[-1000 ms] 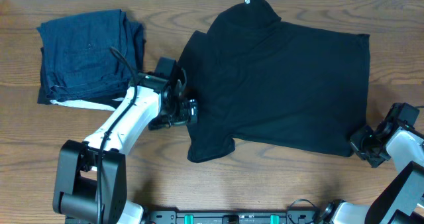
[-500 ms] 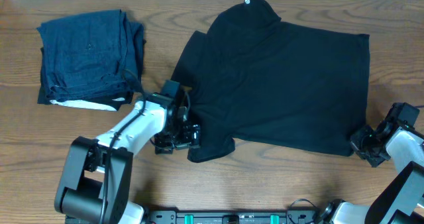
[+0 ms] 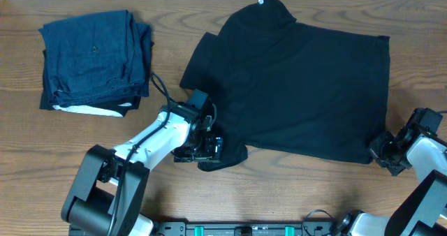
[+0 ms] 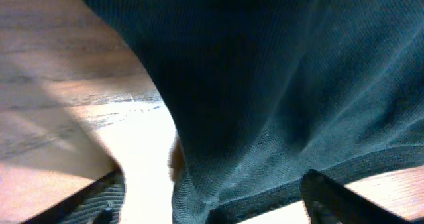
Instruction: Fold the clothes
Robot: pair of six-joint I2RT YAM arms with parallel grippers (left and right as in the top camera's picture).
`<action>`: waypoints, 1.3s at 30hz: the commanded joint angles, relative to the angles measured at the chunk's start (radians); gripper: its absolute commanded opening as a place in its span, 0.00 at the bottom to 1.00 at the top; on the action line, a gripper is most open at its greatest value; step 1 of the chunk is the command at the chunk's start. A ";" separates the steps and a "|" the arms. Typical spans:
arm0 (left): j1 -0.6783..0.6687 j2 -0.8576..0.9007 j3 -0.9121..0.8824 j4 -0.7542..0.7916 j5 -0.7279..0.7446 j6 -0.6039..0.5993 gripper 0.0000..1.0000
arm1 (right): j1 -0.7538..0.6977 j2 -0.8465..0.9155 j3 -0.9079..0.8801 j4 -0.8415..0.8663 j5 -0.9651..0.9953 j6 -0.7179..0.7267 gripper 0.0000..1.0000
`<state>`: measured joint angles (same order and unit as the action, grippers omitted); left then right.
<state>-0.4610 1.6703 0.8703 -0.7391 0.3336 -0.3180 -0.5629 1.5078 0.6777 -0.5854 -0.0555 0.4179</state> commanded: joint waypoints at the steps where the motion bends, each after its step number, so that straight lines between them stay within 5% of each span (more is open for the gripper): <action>1: -0.001 -0.010 -0.034 -0.004 -0.020 0.001 0.68 | -0.005 0.017 -0.025 -0.006 -0.005 0.003 0.03; 4: -0.001 -0.010 -0.044 -0.003 -0.020 0.002 0.22 | -0.005 0.017 -0.025 -0.005 -0.005 0.003 0.04; 6: -0.001 -0.010 -0.043 -0.003 -0.020 0.002 0.11 | -0.005 0.017 -0.025 -0.006 -0.005 0.003 0.01; 23: 0.011 -0.012 0.193 -0.109 -0.033 0.028 0.06 | -0.005 0.016 0.204 -0.253 -0.111 0.003 0.01; 39: 0.102 -0.012 0.441 -0.128 -0.099 0.048 0.06 | -0.005 0.016 0.274 -0.260 -0.182 -0.007 0.01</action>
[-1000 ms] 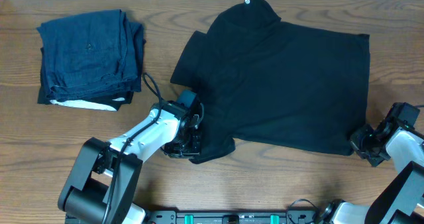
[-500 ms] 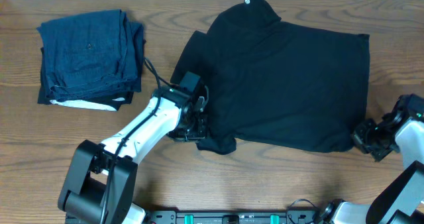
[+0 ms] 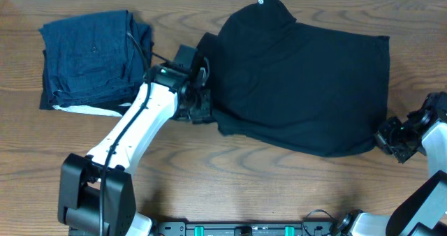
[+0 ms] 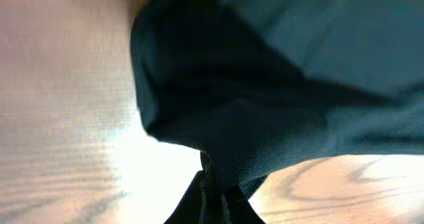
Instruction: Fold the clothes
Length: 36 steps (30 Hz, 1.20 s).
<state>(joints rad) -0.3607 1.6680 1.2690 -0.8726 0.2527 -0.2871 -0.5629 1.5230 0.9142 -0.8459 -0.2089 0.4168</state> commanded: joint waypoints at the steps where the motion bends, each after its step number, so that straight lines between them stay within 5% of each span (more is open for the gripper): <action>1: 0.002 -0.010 0.050 0.016 -0.018 0.016 0.06 | -0.005 0.001 0.042 0.002 -0.032 -0.006 0.01; 36: -0.005 0.139 0.062 0.548 0.027 0.043 0.06 | 0.021 0.133 0.047 0.380 -0.027 0.072 0.01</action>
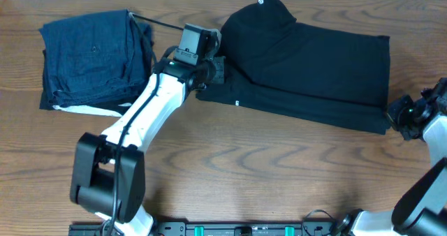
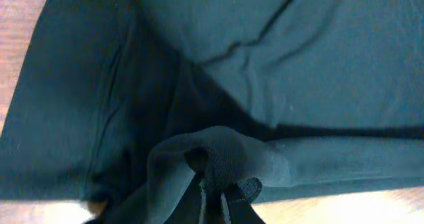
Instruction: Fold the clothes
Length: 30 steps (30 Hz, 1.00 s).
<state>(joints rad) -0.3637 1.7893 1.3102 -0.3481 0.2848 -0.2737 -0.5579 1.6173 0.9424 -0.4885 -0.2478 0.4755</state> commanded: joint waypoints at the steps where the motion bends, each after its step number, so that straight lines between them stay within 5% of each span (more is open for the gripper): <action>1: -0.002 0.026 0.021 0.042 -0.006 0.030 0.06 | 0.024 0.055 0.019 0.045 0.012 0.014 0.01; 30: 0.001 0.234 0.021 0.310 -0.120 0.064 0.06 | 0.051 0.150 0.018 0.175 0.146 0.006 0.01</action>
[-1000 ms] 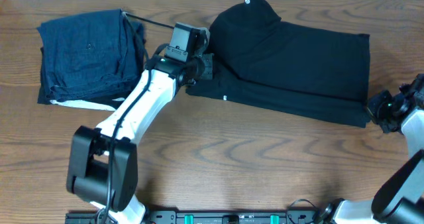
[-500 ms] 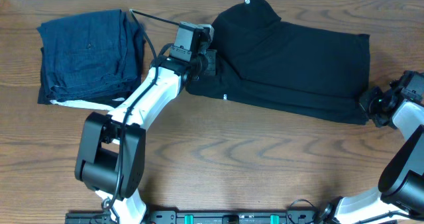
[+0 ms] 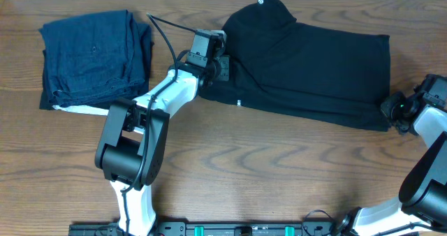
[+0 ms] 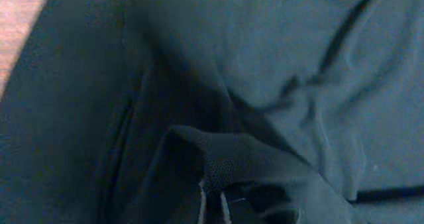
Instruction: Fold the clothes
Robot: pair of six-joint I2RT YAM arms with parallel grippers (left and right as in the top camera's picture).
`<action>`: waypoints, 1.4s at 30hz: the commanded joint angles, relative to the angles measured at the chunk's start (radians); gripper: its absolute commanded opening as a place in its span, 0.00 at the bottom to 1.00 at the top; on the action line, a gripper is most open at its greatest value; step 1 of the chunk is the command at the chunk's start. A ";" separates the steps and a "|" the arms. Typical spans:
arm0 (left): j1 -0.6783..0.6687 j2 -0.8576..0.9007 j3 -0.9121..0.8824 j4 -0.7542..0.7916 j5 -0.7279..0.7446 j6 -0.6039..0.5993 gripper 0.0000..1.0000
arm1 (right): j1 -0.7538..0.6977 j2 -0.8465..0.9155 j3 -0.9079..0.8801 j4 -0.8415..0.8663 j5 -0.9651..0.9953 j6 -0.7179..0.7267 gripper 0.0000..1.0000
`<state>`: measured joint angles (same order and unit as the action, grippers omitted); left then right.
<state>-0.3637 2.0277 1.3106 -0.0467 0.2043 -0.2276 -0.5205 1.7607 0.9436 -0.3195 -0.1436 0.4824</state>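
Observation:
A black shirt (image 3: pixel 314 61) lies folded across the far right of the table, collar toward the back edge. My left gripper (image 3: pixel 222 67) sits at the shirt's left end, shut on a bunched fold of it. In the left wrist view dark cloth (image 4: pixel 278 65) fills the frame, and a ridge of it is pinched at the left gripper (image 4: pixel 213 207). My right gripper (image 3: pixel 392 112) is at the shirt's near right corner, its fingers closed against the cloth edge.
A folded stack of blue jeans (image 3: pixel 94 58) with something white under it lies at the far left. Bare wooden table (image 3: pixel 279 180) stretches across the front. The left arm's cable arcs above the gap between jeans and shirt.
My left gripper has moved slightly right and farther onto the shirt's left end, still holding the fold. My right gripper has shifted a little left toward the shirt's corner. The shirt's outline is unchanged.
The shirt lay spread out, my left gripper open around its near left hem and my right at the near right corner. Then both were farther back with the hem held. The near half ended up doubled over, leaving a narrower band, and both grippers stay at its ends.

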 commanded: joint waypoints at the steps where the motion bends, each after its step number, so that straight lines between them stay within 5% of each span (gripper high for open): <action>1: 0.001 -0.004 0.021 0.007 -0.056 0.018 0.06 | 0.013 0.007 0.017 0.006 0.042 -0.001 0.01; 16: 0.001 0.002 0.020 0.024 -0.109 0.017 0.07 | 0.013 0.007 0.017 0.018 0.042 -0.001 0.04; 20: 0.001 0.008 0.020 0.034 -0.109 0.017 0.33 | 0.013 0.007 0.017 0.019 0.042 -0.001 0.08; 24: 0.001 0.008 0.020 0.058 -0.109 0.017 0.63 | 0.013 0.007 0.017 0.032 0.042 -0.001 0.21; 30: 0.031 -0.025 0.069 0.051 -0.109 0.017 0.66 | 0.010 0.006 0.033 0.148 -0.074 -0.130 0.56; 33: 0.055 -0.073 0.097 -0.032 -0.109 0.016 0.66 | 0.004 0.006 0.098 0.122 -0.182 -0.225 0.62; 36: 0.094 -0.145 0.098 -0.156 -0.109 -0.009 0.65 | 0.010 0.006 0.216 -0.025 -0.274 -0.350 0.59; 40: 0.150 -0.195 0.098 -0.303 -0.107 -0.105 0.09 | 0.067 0.006 0.361 -0.258 -0.278 -0.480 0.50; 42: 0.178 -0.200 0.098 -0.372 -0.036 -0.134 0.06 | 0.133 0.006 0.419 -0.370 -0.227 -0.530 0.43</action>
<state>-0.2211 1.8431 1.3918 -0.3698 0.1070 -0.2867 -0.4721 1.7607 1.2922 -0.6189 -0.3637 0.0956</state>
